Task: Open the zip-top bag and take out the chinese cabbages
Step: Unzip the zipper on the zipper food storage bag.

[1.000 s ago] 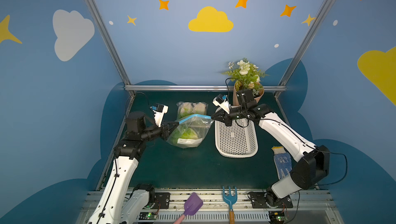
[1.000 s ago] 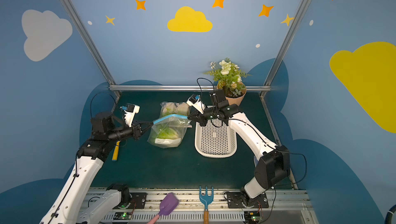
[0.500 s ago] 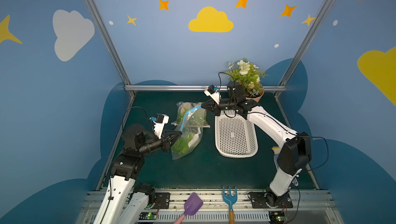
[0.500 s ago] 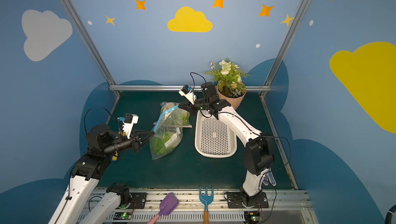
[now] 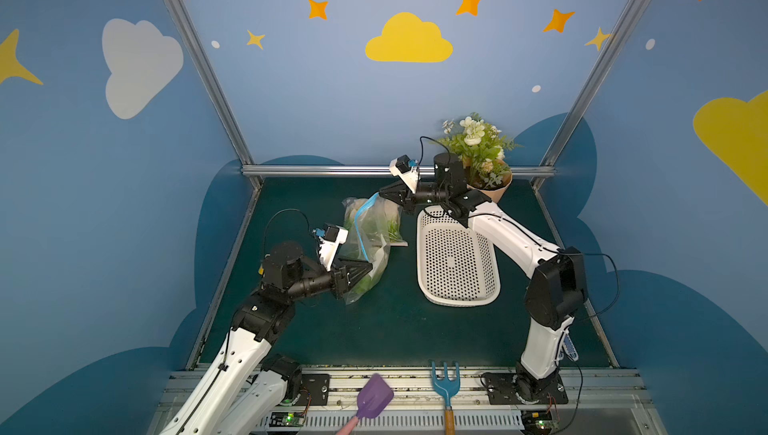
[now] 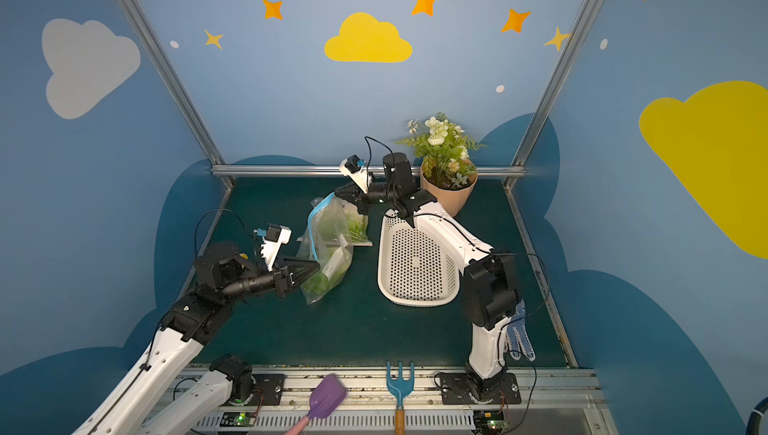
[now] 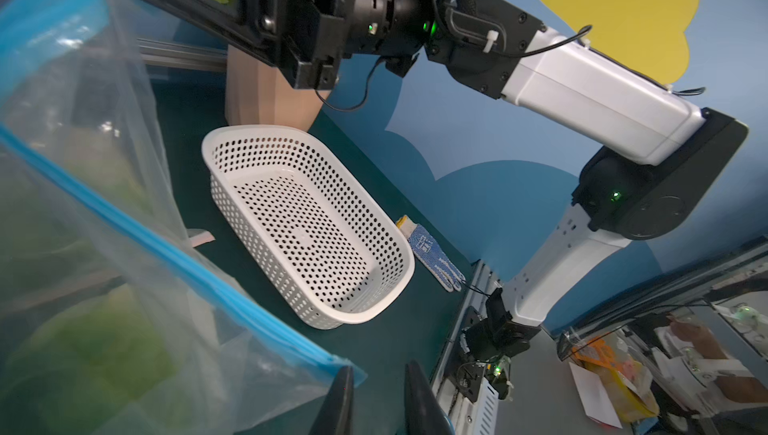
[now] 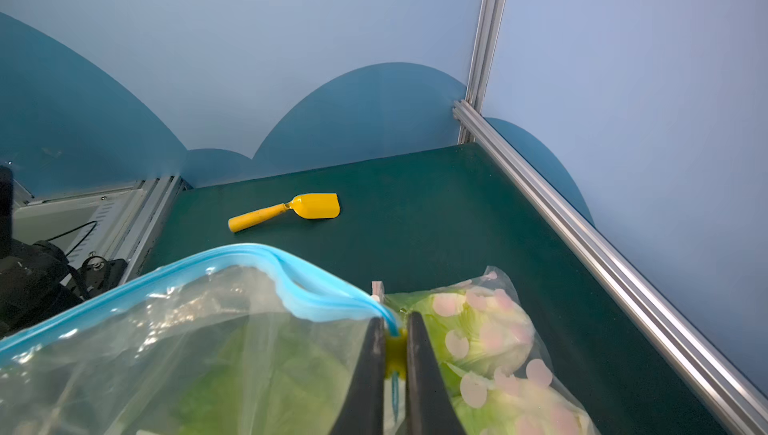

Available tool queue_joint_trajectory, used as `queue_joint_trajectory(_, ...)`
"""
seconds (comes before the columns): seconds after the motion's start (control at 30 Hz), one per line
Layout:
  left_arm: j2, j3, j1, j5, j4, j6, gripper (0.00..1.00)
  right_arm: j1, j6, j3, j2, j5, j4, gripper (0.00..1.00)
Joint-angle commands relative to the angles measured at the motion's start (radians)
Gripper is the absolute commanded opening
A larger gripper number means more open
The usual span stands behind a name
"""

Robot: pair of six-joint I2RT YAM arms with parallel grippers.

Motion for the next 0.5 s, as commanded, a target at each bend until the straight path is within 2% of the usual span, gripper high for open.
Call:
queue_joint_trajectory(0.0, 0.009, 0.031, -0.054, -0.026, 0.045, -0.005, 0.31, 0.003, 0.01, 0.034, 0.02, -0.035, 0.057, 0.0)
queue_joint_trajectory(0.07, 0.015, 0.048, -0.074, -0.043, 0.001, 0.027, 0.51, 0.002, 0.01, 0.03, 0.024, -0.04, 0.053, 0.0)
queue_joint_trajectory(0.1, 0.015, 0.061, -0.075, -0.061, -0.037, 0.045, 0.58, 0.003, 0.007, 0.027, 0.025, -0.042, 0.051, 0.0)
queue_joint_trajectory(0.2, 0.003, 0.115, -0.076, -0.121, -0.15, 0.094, 0.7, 0.001, 0.001, 0.001, 0.017, -0.05, 0.047, 0.0)
queue_joint_trajectory(0.3, -0.034, 0.169, -0.075, -0.203, -0.236, 0.141, 0.75, -0.001, -0.012, -0.03, 0.001, -0.055, 0.039, 0.0)
queue_joint_trajectory(0.47, -0.108, 0.205, -0.073, -0.372, -0.276, 0.184, 0.76, -0.005, -0.027, -0.087, -0.037, -0.06, 0.036, 0.0)
